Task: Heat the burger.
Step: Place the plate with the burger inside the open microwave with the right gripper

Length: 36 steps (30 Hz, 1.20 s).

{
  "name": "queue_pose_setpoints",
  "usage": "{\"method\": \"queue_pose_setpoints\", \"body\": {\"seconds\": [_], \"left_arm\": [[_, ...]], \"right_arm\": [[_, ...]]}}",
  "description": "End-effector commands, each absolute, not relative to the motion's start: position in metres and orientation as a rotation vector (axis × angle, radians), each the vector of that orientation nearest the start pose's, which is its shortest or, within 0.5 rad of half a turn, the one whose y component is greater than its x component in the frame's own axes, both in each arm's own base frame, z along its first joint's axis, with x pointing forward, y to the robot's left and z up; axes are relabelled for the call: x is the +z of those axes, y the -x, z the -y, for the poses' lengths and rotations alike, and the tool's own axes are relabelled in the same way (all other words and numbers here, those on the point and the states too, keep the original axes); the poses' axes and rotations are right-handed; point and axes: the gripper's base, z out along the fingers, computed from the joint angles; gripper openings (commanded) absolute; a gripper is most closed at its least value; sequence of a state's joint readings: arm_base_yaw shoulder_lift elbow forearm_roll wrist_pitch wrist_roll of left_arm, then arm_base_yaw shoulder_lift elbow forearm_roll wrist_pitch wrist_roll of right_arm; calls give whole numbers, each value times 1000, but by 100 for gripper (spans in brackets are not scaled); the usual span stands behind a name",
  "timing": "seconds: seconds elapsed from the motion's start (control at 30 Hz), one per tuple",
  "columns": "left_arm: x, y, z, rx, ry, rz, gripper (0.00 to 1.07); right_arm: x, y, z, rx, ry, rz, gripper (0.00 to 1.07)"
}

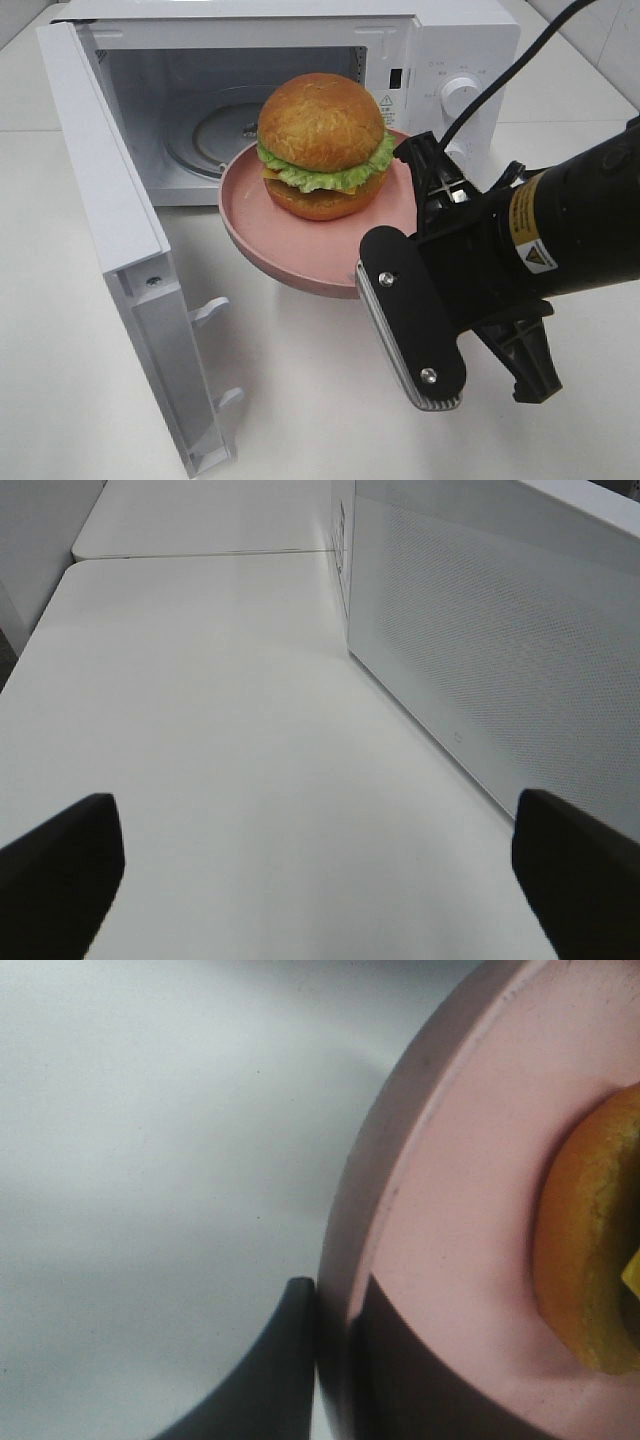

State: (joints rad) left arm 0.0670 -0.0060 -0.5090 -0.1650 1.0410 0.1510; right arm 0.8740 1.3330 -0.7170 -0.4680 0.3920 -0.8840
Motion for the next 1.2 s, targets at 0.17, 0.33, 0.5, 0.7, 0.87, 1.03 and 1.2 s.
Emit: {"method": "queue_pose_setpoints", "body": {"seconds": [0.17, 0.33, 0.5, 0.7, 0.87, 1.03, 1.2], "left_arm": [[282, 8, 14, -62, -91, -1978, 98], [282, 8, 14, -62, -91, -1978, 98], [282, 8, 14, -62, -91, -1978, 98], [282, 8, 14, -62, -91, -1978, 98], [282, 8, 14, -62, -91, -1978, 98], [282, 8, 14, -62, -91, -1978, 98], [282, 8, 14, -62, -91, -1978, 98]], "right_arm": [[235, -188, -179, -420, 2172, -1096, 0], [234, -193, -173, -421, 2184, -1095, 0], [234, -200, -166, -427, 2181, -1102, 0], [234, -201, -165, -418, 2176, -1099, 0], [233, -201, -167, -396, 2176, -1092, 0], [229, -204, -170, -402, 2180, -1077, 0], [223, -208, -173, -404, 2180, -1071, 0]]}}
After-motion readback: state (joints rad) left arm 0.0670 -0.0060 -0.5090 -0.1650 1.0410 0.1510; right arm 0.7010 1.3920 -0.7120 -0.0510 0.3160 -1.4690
